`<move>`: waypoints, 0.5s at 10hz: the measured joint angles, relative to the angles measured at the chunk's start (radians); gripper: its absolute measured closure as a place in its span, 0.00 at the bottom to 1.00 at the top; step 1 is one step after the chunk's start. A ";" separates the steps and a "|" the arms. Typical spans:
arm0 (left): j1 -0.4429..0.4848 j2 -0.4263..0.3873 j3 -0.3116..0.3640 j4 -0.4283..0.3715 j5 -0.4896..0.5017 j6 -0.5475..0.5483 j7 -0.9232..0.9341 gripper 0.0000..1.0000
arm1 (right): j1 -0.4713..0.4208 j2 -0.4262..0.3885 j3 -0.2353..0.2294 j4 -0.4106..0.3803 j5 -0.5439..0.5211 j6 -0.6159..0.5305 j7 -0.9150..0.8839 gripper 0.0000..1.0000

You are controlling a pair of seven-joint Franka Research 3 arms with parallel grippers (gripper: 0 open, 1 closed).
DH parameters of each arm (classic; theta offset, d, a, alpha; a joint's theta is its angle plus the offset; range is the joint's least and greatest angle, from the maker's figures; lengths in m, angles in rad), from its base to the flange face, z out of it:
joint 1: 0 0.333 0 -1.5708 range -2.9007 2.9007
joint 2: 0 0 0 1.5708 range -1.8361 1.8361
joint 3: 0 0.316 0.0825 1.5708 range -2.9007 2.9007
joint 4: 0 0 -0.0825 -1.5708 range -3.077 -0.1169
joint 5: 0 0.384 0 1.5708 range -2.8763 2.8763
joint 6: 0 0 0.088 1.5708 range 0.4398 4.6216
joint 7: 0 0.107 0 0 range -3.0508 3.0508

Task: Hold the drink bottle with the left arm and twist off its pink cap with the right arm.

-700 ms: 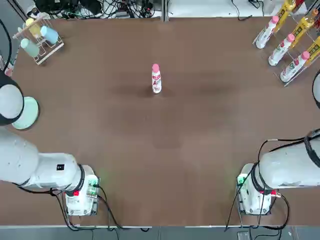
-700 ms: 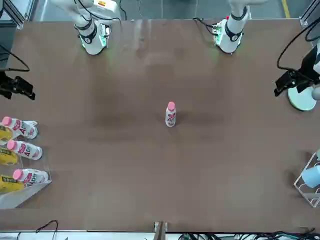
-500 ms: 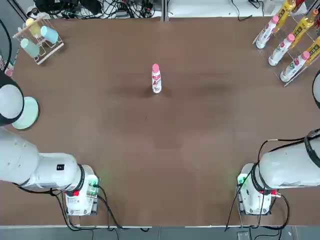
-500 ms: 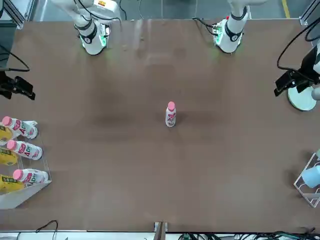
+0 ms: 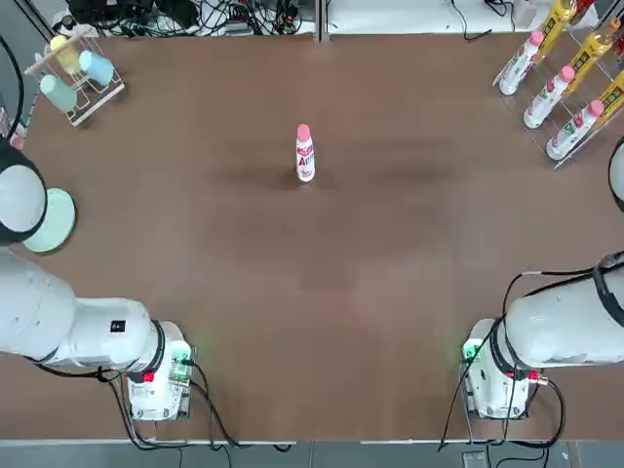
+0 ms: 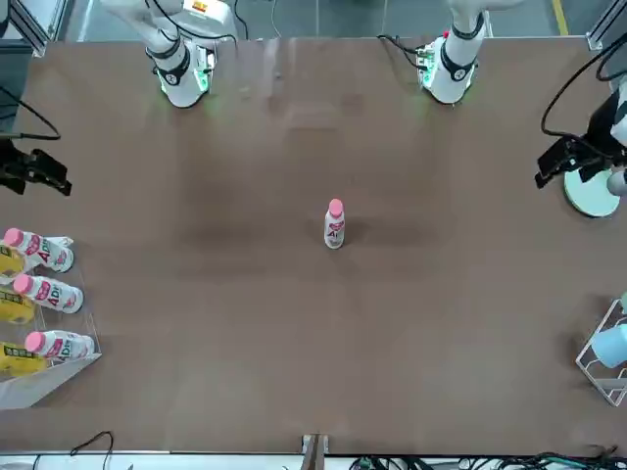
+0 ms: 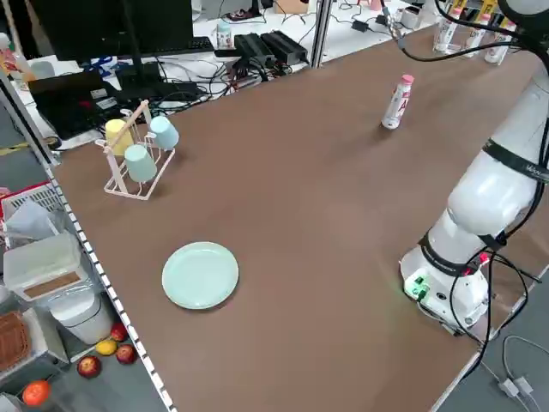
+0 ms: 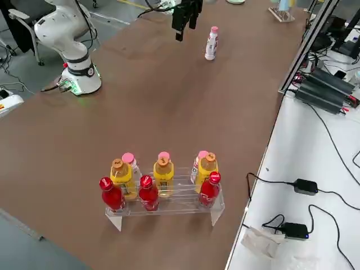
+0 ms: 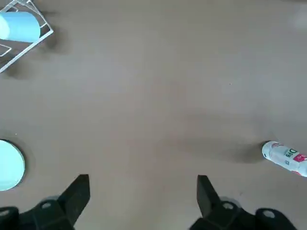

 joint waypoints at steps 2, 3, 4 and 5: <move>0.001 0.000 0.001 0.000 -0.041 0.000 -0.018 0.02 | 0.014 0.003 0.005 0.000 0.002 -0.001 0.000 0.00; 0.001 0.000 0.002 0.000 -0.068 0.000 -0.078 0.02 | 0.027 0.005 0.006 0.000 0.003 -0.001 0.000 0.00; 0.001 0.000 0.002 0.000 -0.079 0.000 -0.165 0.02 | 0.042 0.007 0.007 0.000 0.003 -0.001 0.000 0.00; 0.000 0.000 0.000 0.000 -0.084 0.000 -0.258 0.01 | 0.059 0.011 0.008 0.000 0.003 0.000 0.000 0.00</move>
